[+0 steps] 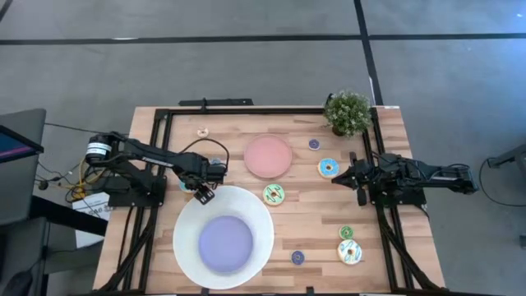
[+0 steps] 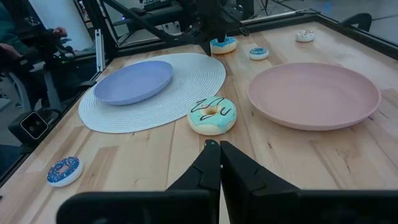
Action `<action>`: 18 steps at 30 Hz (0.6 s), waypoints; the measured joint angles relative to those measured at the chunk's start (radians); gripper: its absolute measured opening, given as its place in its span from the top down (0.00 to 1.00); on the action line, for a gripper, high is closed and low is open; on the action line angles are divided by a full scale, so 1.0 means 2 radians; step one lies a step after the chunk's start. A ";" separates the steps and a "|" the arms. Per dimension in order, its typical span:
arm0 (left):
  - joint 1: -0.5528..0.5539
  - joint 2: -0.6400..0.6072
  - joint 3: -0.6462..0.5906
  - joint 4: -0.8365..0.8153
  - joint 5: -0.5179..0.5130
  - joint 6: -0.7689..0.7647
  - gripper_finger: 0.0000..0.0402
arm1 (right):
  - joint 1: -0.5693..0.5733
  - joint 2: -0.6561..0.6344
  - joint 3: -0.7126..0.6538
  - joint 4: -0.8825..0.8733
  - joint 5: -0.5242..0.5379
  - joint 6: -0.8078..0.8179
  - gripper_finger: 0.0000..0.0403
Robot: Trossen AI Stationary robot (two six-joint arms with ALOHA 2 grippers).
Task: Pick & Place donuts
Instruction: Put the large left blue donut on the purple plate
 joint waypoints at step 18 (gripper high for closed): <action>0.000 0.000 0.000 0.000 -0.002 0.000 0.67 | 0.000 0.000 0.000 0.000 0.000 0.000 1.00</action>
